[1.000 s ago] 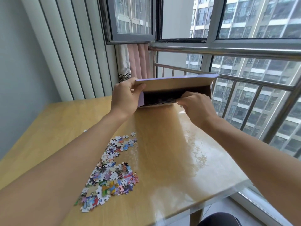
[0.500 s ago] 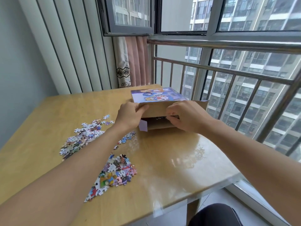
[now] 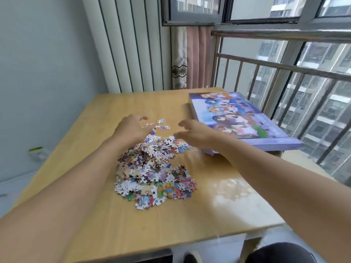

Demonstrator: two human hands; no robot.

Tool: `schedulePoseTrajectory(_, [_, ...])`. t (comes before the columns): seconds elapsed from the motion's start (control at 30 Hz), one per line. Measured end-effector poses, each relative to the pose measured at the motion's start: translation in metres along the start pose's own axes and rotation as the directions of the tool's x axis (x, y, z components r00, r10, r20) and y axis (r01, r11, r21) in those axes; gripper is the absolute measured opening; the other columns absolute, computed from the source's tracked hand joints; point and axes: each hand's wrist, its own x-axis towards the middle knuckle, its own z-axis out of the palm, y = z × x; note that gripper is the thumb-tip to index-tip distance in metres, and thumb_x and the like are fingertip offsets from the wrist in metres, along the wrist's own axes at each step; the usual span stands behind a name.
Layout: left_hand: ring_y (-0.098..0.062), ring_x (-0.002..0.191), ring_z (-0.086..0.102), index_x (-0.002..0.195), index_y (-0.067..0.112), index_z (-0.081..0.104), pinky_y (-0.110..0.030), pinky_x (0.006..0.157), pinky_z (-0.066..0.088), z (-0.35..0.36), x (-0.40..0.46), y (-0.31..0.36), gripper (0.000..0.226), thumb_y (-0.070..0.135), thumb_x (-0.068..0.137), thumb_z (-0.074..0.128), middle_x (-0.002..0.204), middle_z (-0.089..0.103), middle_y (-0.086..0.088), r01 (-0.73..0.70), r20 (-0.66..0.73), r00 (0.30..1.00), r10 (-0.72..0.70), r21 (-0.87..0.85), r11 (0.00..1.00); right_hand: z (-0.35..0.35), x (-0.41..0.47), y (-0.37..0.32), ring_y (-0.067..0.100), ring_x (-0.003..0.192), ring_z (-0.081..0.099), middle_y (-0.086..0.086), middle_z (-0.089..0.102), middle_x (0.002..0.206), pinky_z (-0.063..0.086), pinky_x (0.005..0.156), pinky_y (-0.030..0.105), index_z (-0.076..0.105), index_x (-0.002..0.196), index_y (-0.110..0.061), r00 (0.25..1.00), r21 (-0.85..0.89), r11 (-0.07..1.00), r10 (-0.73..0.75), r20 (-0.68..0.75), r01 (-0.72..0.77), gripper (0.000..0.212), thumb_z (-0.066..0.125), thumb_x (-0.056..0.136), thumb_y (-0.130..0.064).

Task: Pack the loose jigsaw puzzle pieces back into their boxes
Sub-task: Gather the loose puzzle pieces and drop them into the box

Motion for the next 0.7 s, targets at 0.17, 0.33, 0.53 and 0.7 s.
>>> schedulePoseTrajectory(0.17, [-0.033,0.144,0.032,0.155,0.015,0.026,-0.043,0.117,0.03,0.014,-0.013,-0.056,0.089,0.075,0.09,0.038,0.16,0.031,-0.012,0.262,0.172,0.949,-0.266,0.047,0.964,0.035,0.036,-0.015,0.03,0.112,0.057,0.017,0.057,0.128,0.042,0.082,0.029,0.039,0.144,0.001,0.963,0.001,0.964,0.266,0.045,-0.266,0.073,0.048,0.099,-0.056])
schedulePoseTrajectory(0.33, [-0.023,0.143,0.036,0.152,0.026,0.037,-0.039,0.115,0.03,0.028,-0.032,-0.071,0.061,0.055,0.099,0.045,0.158,0.036,0.001,0.146,0.114,0.986,-0.118,-0.274,0.951,0.061,0.04,-0.038,0.03,0.091,0.061,0.02,0.067,0.102,0.047,0.077,0.035,0.063,0.118,0.007,0.981,0.079,0.989,0.109,0.163,-0.124,0.056,0.056,0.099,-0.045])
schedulePoseTrajectory(0.53, [-0.012,0.139,0.041,0.144,0.029,0.049,-0.026,0.11,0.03,0.03,-0.03,-0.079,0.046,0.038,0.099,0.056,0.15,0.046,0.008,0.012,0.012,1.0,-0.008,-0.381,0.924,0.03,0.098,-0.035,0.029,0.069,0.055,0.016,0.06,0.081,0.046,0.063,0.034,0.064,0.088,0.001,0.987,0.024,0.99,0.139,-0.077,-0.138,0.033,0.056,0.097,-0.03])
schedulePoseTrajectory(0.7, [-0.013,0.137,0.043,0.14,0.03,0.055,-0.034,0.114,0.034,0.028,-0.023,-0.086,0.04,0.035,0.1,0.055,0.149,0.047,0.007,-0.011,-0.029,1.0,-0.001,-0.409,0.912,0.044,0.141,-0.033,0.027,0.131,0.049,0.012,0.043,0.153,0.038,0.099,0.028,0.031,0.156,-0.012,0.988,0.121,0.987,0.087,0.126,-0.103,0.062,0.049,0.104,-0.04])
